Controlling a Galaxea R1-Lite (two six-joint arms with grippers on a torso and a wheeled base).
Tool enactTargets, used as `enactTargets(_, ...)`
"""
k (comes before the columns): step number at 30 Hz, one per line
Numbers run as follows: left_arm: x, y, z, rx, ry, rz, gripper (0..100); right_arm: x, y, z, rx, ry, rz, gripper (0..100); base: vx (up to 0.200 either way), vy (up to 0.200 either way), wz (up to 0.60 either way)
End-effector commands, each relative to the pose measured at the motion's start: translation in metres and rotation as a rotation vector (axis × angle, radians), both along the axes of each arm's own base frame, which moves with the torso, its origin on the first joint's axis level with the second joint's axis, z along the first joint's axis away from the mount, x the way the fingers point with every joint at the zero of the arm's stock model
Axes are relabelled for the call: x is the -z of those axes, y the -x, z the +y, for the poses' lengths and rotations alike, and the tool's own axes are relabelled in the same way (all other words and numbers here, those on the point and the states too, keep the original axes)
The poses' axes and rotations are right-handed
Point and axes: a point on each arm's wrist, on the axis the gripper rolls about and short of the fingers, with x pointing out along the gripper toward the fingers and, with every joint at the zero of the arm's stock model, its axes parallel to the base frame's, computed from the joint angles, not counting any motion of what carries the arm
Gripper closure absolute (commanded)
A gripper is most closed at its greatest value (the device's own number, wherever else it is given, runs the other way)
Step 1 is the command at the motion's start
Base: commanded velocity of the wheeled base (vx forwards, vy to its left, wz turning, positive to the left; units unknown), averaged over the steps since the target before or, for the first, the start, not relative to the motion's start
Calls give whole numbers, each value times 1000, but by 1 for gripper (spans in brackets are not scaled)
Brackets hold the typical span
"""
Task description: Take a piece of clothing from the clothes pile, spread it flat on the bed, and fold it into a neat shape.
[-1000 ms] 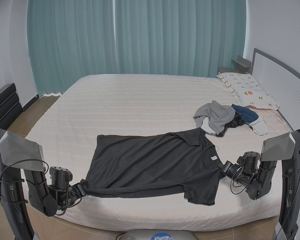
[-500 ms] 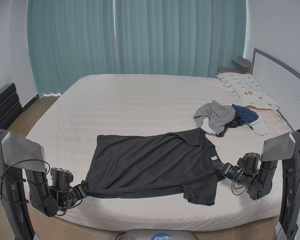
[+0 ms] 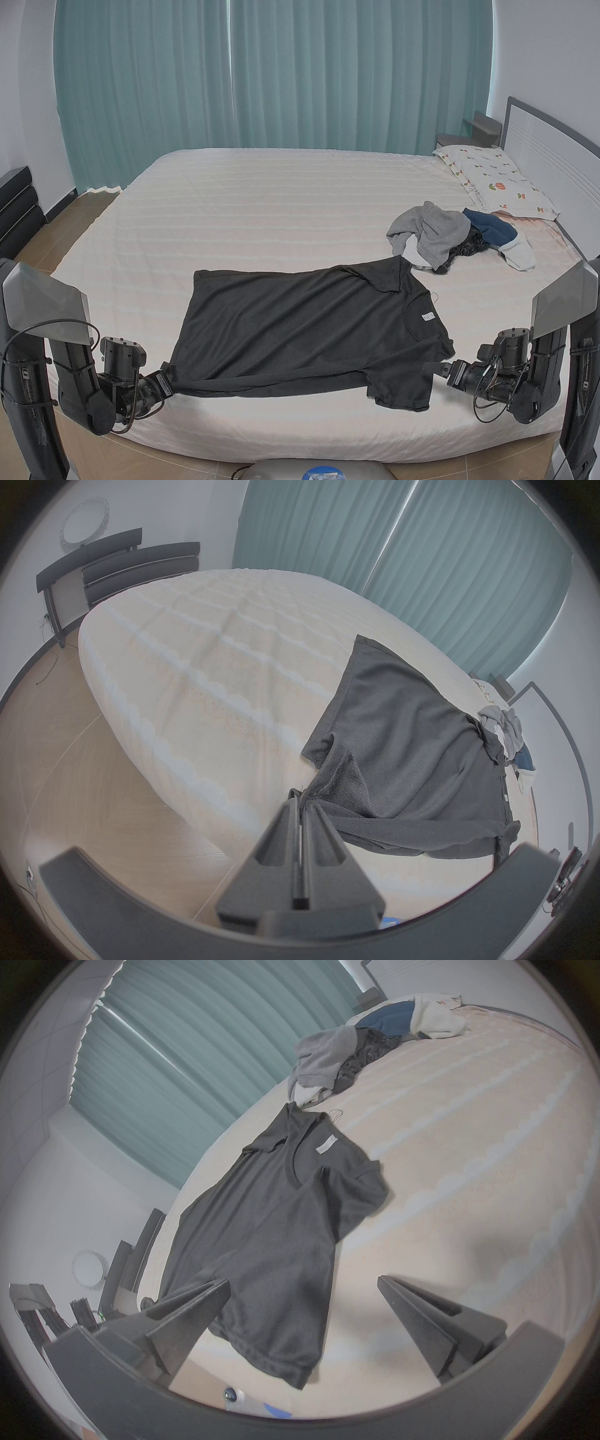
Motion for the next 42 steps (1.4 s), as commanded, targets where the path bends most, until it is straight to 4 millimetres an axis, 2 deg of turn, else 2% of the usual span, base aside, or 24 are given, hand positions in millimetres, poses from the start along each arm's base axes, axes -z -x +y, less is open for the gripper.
enactTargets(1, -1, 1, 0, 1, 1, 0, 100, 12, 11, 9, -44, 9, 55, 0, 0, 0, 0)
enactTargets(9, 0, 1, 0, 3, 0, 5, 100, 19, 2, 28, -95, 11, 31, 0, 0, 0, 0)
enactTargets(13, 1, 1, 0, 3, 0, 8, 100, 20, -3, 31, -94, 15, 19, 0, 0, 0, 0)
enactTargets(14, 1, 1, 0, 3, 0, 8, 100, 20, -3, 31, -94, 17, 26, 100, 0, 0, 0)
enactTargets(26, 0, 4, 0, 22, 11, 15, 100, 10, 19, 12, -46, 34, 103, 100, 0, 0, 0)
enactTargets(30, -1, 7, 1, 21, 7, 18, 100, -4, 35, 5, -35, 36, 113, 100, 0, 0, 0)
enactTargets(33, -5, 13, 3, 61, -13, 26, 100, -9, 56, 0, -55, 65, 157, 100, 0, 0, 0)
enactTargets(39, -12, 28, 10, 111, -76, 44, 100, -10, 61, -6, -38, 90, 208, 100, 0, 0, 0)
enactTargets(42, -14, 31, 20, 109, -113, 54, 100, -14, 69, -7, -54, 106, 264, 100, 0, 0, 0)
